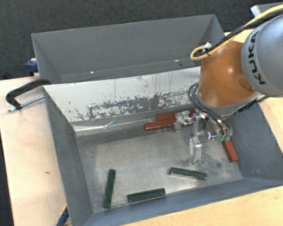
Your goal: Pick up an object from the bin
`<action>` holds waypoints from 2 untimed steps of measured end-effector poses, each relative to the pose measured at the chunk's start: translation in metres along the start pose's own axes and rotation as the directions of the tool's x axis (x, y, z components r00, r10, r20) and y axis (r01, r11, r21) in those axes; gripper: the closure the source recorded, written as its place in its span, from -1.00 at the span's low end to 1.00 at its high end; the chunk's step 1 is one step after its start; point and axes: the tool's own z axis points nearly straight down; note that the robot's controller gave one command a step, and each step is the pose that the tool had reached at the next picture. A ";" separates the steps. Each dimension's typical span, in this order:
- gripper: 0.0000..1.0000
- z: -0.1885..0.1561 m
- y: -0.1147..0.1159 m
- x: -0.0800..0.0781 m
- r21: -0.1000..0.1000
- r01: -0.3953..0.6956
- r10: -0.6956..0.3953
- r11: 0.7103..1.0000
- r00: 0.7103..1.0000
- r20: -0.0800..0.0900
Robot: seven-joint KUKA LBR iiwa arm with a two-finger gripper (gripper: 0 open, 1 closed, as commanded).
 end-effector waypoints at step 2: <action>-1.00 0.002 0.009 0.061 -0.005 0.187 -0.187 0.982 0.982 -0.004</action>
Offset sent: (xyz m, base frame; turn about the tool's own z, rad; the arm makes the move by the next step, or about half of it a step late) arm -0.0599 -0.0329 -0.0080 -0.0452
